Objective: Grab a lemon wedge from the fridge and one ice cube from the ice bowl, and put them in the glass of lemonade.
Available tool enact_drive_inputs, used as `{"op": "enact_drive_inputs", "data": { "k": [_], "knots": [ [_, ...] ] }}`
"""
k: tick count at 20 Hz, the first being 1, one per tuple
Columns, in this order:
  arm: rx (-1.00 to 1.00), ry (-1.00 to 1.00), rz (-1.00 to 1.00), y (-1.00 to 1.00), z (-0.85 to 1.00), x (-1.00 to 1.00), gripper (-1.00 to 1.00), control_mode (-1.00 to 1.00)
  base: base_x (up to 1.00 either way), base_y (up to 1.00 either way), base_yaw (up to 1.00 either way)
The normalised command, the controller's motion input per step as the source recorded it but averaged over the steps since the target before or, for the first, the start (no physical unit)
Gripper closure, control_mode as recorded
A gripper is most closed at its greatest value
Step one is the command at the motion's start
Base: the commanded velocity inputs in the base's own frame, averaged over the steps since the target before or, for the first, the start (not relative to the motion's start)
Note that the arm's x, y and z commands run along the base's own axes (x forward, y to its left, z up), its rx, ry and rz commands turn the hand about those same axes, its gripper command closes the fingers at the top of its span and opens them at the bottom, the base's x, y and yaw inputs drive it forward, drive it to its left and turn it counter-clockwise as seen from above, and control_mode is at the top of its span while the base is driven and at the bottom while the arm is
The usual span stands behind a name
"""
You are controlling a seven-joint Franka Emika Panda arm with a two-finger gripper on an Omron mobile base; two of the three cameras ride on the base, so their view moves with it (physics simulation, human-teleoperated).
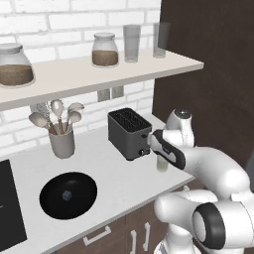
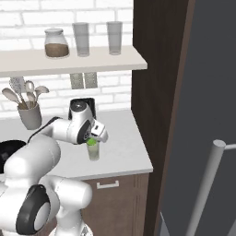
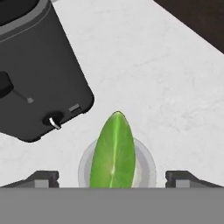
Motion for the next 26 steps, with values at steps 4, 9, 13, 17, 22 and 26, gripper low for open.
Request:
{"op": "enact_drive_inputs", "data": {
  "k": [4,9,13,17,22,26],
  "knots": [
    [0.05,-0.03,-0.04,0.00,0.11,-0.69,-1.00,-1.00,0.00,0.00,0.00],
    [0.06,-0.07,-0.04,0.00,0.17,-0.74,-1.00,-1.00,0.00,0.00,0.00],
    [0.07,-0.02,0.00,0.00,0.29,-0.75,-1.00,-1.00,0.00,0.00,0.00],
    [0.08,0.00,0.00,0.01,0.69,-0.41,-1.00,-1.00,0.00,0.00,0.00],
    [0.10,0.01,0.00,0.01,0.98,-0.08,-1.00,-1.00,0.00,0.00,0.00],
    [0.06,0.06,-0.01,0.00,0.89,-0.02,-1.00,-1.00,0.00,0.00,0.00]
  ]
}}
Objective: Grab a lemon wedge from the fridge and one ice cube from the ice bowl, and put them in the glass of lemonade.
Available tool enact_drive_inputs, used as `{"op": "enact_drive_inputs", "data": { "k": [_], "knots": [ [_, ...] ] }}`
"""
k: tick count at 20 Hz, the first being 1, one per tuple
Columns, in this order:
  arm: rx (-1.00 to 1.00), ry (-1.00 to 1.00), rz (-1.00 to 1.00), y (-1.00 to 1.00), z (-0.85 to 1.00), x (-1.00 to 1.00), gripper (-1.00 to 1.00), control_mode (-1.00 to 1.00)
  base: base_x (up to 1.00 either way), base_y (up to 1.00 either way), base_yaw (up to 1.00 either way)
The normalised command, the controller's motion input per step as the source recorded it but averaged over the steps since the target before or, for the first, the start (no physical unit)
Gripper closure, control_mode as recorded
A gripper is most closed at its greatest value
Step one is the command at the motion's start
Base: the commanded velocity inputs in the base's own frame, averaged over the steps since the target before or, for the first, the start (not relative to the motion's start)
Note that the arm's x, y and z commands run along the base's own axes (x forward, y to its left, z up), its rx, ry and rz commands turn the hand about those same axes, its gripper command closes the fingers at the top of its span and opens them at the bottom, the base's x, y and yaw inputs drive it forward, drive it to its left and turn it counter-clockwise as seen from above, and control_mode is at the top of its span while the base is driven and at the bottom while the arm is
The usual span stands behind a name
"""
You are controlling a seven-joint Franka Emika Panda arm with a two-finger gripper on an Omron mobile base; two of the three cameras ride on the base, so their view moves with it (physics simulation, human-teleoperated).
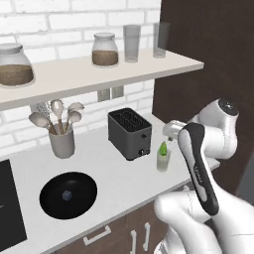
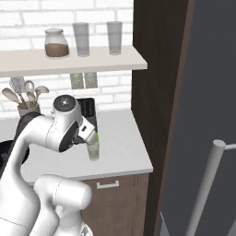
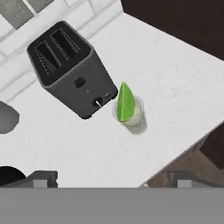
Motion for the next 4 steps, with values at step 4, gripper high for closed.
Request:
{"op": "enact_drive_inputs", "data": {
  "k": [4],
  "knots": [
    [0.00,0.04,-0.19,0.00,0.14,-0.05,-1.00,-1.00,0.00,0.00,0.00]
  ]
}}
